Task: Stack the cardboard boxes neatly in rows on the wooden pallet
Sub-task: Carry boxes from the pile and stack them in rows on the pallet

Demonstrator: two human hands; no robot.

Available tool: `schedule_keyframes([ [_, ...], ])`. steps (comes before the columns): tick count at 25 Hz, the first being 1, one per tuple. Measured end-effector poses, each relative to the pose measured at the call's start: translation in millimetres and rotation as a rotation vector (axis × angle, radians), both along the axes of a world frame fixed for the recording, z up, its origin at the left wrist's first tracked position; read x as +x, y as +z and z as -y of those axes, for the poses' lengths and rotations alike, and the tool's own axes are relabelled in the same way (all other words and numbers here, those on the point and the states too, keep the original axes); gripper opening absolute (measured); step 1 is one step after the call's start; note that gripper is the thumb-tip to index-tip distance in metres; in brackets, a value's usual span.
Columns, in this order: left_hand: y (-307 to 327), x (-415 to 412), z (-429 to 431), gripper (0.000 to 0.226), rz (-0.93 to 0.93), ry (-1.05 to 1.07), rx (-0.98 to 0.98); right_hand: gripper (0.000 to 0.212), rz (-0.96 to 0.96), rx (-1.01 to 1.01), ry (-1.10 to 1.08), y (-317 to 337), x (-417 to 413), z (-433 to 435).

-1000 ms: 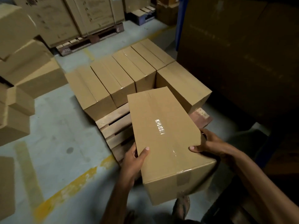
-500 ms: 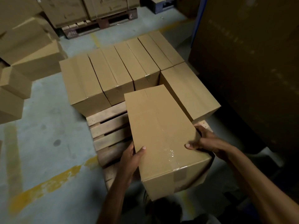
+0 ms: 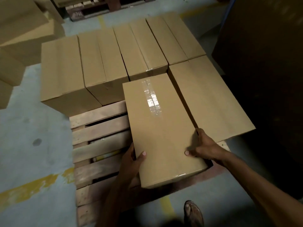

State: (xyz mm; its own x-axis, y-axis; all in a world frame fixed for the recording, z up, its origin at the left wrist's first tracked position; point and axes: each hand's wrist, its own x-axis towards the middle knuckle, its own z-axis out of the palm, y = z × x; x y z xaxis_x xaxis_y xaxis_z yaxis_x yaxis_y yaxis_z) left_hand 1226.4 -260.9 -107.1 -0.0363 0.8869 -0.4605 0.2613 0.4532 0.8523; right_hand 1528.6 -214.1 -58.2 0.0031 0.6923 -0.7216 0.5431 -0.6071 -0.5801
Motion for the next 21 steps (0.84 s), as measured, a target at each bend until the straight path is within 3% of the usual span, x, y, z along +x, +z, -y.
schedule_keyframes([
  [6, -76, 31, -30, 0.056, 0.041, 0.09, 0.018, 0.107, 0.106, 0.107, 0.086, -74, 25, -46],
  [10, -87, 34, -49, 0.059, 0.068, 0.105, 0.034, 0.093, 0.199, 0.242, 0.128, -91, 28, -63],
  [14, -102, 48, -71, 0.062, 0.0, 0.062, 0.037, 0.093, 0.396, 0.429, 0.246, -100, 31, -68],
  [19, -123, 65, -70, 0.07, -0.1, 0.134, 0.002, 0.088, 0.454, 0.42, 0.448, -111, 28, -70],
  [21, -123, 70, -69, 0.068, -0.109, 0.15, -0.016, 0.076, 0.432, 0.46, 0.44, -113, 35, -73],
])
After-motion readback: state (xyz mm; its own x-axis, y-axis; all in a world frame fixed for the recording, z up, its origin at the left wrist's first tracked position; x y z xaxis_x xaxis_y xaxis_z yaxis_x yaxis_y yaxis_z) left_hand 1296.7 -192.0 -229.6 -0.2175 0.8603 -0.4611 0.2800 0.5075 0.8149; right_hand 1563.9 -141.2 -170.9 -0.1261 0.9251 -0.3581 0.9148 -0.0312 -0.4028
